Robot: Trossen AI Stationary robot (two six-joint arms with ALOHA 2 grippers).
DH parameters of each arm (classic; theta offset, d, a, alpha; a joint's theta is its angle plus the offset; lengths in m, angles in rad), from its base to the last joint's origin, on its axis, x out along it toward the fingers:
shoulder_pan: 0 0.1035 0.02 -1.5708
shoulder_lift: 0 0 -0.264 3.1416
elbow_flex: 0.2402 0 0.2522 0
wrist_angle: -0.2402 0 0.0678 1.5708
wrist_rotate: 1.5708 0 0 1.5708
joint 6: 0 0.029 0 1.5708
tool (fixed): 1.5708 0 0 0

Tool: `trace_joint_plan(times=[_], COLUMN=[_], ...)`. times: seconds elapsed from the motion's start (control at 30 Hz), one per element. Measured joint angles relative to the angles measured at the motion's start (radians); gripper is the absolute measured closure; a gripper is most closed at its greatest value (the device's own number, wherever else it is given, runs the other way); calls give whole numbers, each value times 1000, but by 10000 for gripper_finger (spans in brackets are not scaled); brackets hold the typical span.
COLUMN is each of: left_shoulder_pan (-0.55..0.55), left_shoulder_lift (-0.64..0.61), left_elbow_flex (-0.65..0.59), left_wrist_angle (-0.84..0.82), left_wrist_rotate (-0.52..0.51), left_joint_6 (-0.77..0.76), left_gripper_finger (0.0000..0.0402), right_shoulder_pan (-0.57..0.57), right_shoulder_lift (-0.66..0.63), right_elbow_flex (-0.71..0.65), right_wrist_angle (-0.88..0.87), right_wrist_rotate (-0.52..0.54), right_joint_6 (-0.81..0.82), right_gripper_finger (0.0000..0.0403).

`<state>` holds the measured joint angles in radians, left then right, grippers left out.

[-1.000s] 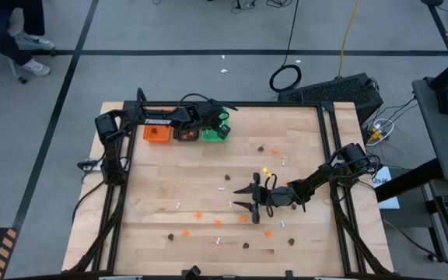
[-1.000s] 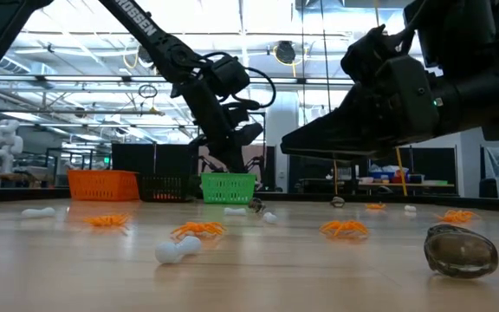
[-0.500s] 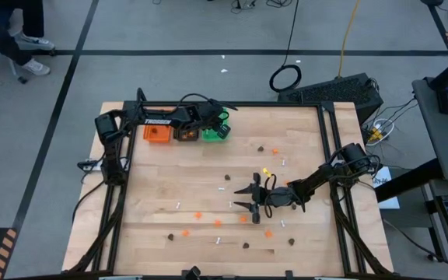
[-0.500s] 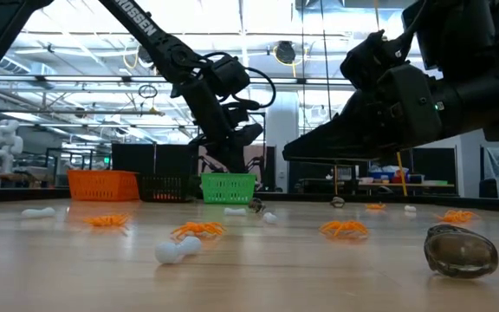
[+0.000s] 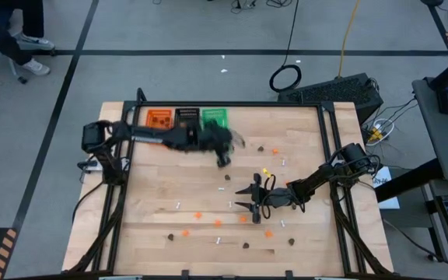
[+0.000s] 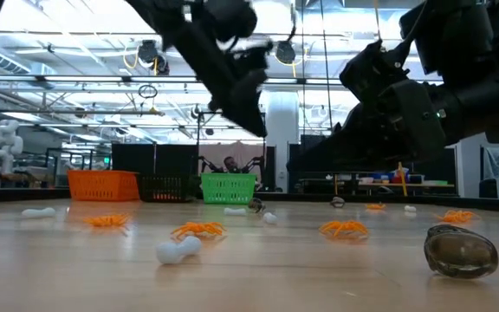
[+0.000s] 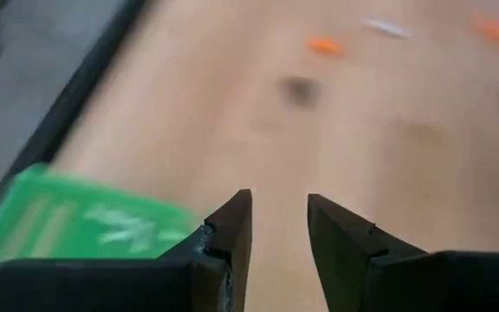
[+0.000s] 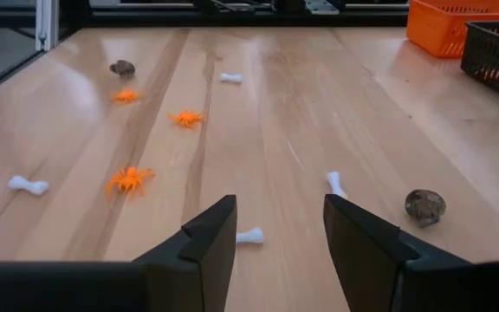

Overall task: Sort Halloween decoration
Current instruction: Put the black skull toy into the orange bin

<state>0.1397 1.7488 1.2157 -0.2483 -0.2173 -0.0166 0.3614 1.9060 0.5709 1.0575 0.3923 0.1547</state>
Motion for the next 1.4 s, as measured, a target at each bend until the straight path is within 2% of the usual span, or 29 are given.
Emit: trace_joint_plan(times=[0.07,0.17,0.3,0.43,0.53,0.63,0.87,0.97,1.1,1.4], left_shoulder_pan=[-80,-175,-262,-318,-329,-329,-306,-310,-304,-282], left_shoulder_lift=[1,2,3,3,9,10,47,77,120,213], left_elbow_flex=[-23,-82,-161,-212,-236,-256,-308,-307,-308,-308], left_wrist_angle=[12,57,84,193,235,272,392,471,515,586], left_wrist_rotate=[-1,-29,-67,-93,-108,-137,-184,-183,-184,-176], left_joint_6=[68,70,-30,-84,-137,-166,-224,-218,-211,-215], left_gripper_finger=[289,289,289,289,285,259,136,101,94,131], right_shoulder_pan=[2,14,45,88,114,133,146,146,148,147], right_shoulder_lift=[0,-16,-98,-205,-276,-327,-347,-341,-342,-342], right_elbow_flex=[0,0,0,0,0,0,0,0,0,0], right_wrist_angle=[-9,-59,-232,-420,-520,-578,-598,-606,-607,-606], right_wrist_rotate=[-2,-36,-83,-82,-82,-80,-75,-56,-48,-45], right_joint_6=[-1,17,67,86,88,88,91,94,87,65], right_gripper_finger=[241,241,241,241,241,241,241,241,241,241])
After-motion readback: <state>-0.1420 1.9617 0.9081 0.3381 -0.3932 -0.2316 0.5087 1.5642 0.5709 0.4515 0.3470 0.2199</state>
